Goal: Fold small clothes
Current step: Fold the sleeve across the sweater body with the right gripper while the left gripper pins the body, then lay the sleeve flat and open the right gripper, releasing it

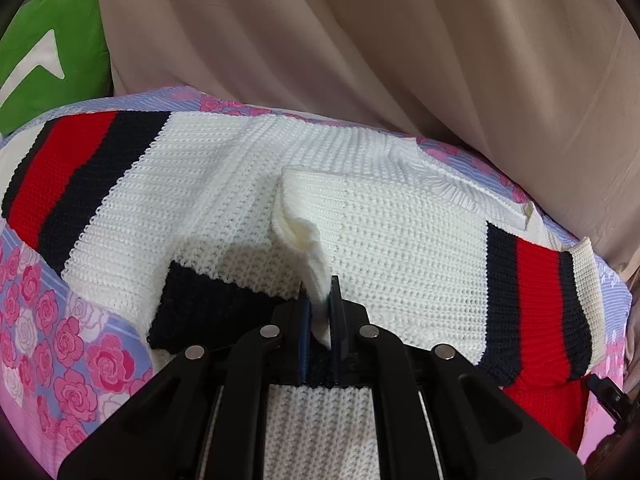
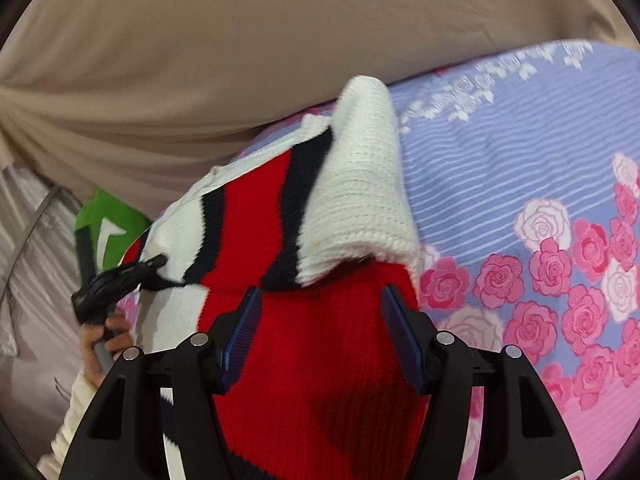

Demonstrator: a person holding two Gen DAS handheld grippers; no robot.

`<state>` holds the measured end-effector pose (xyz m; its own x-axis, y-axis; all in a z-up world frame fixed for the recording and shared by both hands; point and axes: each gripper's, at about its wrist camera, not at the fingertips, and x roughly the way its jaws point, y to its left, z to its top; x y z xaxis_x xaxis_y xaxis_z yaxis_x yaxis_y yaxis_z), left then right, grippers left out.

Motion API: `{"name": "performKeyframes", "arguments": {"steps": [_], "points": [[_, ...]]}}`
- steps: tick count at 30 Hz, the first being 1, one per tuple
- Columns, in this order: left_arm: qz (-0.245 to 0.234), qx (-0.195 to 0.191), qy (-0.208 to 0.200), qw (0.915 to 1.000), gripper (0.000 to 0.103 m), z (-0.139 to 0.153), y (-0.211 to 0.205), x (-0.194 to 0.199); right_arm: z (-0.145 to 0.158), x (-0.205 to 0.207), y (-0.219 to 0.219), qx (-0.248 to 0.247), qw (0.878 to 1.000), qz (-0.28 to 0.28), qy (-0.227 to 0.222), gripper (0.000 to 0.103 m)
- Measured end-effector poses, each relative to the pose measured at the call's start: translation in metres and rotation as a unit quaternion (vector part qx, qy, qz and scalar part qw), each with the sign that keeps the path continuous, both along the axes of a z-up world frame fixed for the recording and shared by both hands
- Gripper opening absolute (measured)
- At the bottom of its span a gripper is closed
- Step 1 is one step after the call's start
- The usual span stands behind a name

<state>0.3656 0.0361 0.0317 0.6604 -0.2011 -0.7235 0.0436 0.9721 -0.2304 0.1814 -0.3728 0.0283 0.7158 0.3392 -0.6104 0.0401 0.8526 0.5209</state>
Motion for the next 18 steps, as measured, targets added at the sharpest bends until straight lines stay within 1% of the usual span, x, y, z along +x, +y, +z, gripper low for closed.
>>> {"name": "performKeyframes", "arguments": {"steps": [2,5,6,7,8,9,10,11,12,13,15,16,17,18], "points": [[-0.003,0.002,-0.003,1.0000,0.007,0.001,0.002,-0.002,-0.005,0.009,-0.008,0.047,0.999,-0.013,0.001,0.061],[-0.005,0.005,-0.002,1.0000,0.007,0.001,0.002,0.000,-0.005,0.019,-0.014,0.087,0.996,-0.024,0.000,0.062],[-0.005,0.006,-0.002,1.0000,0.007,0.002,0.001,0.000,-0.004,0.022,-0.014,0.093,0.995,-0.028,0.002,0.060],[-0.005,0.007,-0.004,1.0000,0.007,0.003,0.001,0.000,-0.001,0.025,-0.012,0.093,0.995,-0.029,0.001,0.056],[-0.004,0.007,-0.006,0.9999,0.007,0.004,0.000,-0.001,0.002,0.026,-0.007,0.087,0.996,-0.024,-0.001,0.026],[-0.004,0.007,-0.011,0.9999,0.007,0.006,0.000,-0.003,0.008,0.023,-0.005,0.082,0.996,-0.024,-0.011,0.011],[-0.006,0.006,-0.016,0.9998,0.007,0.009,0.001,-0.005,0.018,0.015,-0.004,0.081,0.996,-0.027,-0.036,0.011],[-0.007,0.007,-0.024,0.9997,0.007,0.012,0.001,-0.007,0.028,0.004,-0.005,0.079,0.994,-0.028,-0.071,0.010],[-0.009,0.008,-0.031,0.9995,0.007,0.015,0.002,-0.009,0.035,-0.004,-0.008,0.066,0.993,-0.038,-0.091,0.010],[-0.011,0.011,-0.034,0.9993,0.007,0.015,0.002,-0.010,0.033,-0.004,-0.012,0.043,0.994,-0.054,-0.086,0.009],[-0.020,0.024,-0.019,0.9993,0.007,0.007,-0.003,-0.005,0.009,0.016,-0.018,-0.004,0.997,-0.075,-0.010,0.009],[-0.023,0.030,-0.007,0.9993,0.007,0.000,-0.006,-0.003,-0.002,0.022,-0.019,-0.016,0.996,-0.082,0.017,0.009],[-0.024,0.032,-0.004,0.9992,0.007,-0.004,-0.008,-0.002,-0.002,0.018,-0.017,-0.010,0.997,-0.080,0.007,0.008],[-0.022,0.036,-0.013,0.9990,0.007,-0.005,-0.009,-0.005,0.008,0.010,-0.014,-0.003,0.997,-0.073,-0.020,0.008]]}}
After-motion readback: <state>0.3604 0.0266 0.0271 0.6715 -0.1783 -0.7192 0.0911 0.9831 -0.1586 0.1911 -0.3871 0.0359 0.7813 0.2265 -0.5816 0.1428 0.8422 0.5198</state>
